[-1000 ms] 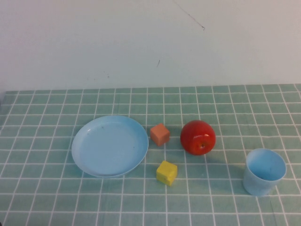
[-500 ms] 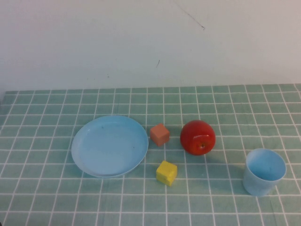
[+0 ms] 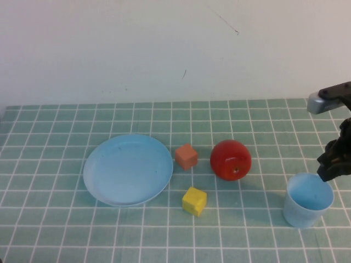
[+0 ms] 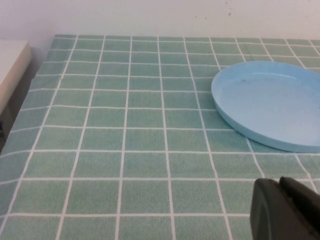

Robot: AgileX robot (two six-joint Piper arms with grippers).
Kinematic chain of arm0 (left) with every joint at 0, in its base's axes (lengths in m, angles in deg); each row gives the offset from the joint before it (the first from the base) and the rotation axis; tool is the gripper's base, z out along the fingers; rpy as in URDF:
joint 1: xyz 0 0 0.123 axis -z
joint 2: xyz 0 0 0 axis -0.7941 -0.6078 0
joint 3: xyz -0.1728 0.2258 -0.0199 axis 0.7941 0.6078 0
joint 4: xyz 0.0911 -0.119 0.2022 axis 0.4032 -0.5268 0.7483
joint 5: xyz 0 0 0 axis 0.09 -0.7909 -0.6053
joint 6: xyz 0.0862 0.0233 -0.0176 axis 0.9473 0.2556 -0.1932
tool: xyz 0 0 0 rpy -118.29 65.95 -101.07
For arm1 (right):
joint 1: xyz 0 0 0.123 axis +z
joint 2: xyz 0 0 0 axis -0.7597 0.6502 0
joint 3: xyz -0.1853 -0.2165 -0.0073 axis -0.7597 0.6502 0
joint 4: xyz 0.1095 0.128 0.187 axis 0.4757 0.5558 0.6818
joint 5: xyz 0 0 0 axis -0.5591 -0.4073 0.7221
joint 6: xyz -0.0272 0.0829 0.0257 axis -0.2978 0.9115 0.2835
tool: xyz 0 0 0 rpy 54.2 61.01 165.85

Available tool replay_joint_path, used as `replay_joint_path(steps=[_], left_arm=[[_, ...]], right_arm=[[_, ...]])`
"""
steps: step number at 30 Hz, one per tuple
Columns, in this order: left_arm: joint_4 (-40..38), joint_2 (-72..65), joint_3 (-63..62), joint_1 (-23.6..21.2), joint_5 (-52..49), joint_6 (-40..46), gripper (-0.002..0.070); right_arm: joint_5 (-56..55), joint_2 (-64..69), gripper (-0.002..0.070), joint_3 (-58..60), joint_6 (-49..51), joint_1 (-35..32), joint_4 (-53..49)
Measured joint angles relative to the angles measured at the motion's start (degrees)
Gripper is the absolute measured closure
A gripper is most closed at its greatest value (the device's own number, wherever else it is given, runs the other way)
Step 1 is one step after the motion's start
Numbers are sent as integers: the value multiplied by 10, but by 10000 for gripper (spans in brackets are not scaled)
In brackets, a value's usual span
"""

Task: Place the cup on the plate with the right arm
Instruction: Pick up the cup from the table, then place the cup on the plate

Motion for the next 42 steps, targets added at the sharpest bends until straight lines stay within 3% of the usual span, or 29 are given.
replay_joint_path(steps=[5,14,16,19,22,32,42], left_arm=[[0,0,0,0,0,0,678],[0,0,0,0,0,0,678],[0,0,0,0,0,-1,678],[0,0,0,0,0,-1,678],[0,0,0,0,0,-1,678],[0,0,0,0,0,-1,678],[0,0,0,0,0,-1,678]], right_arm=[[-17,21,347,0,9,0,-10],[-39,75,327,-2,8,0,-13],[-39,91,367,-2,-7,0,-6],[-39,101,556,-2,-37,1,13],[-38,100,640,-14,-45,4,30],[58,89,657,-187,-43,35,41],[108,175,657,-415,-17,141,46]])
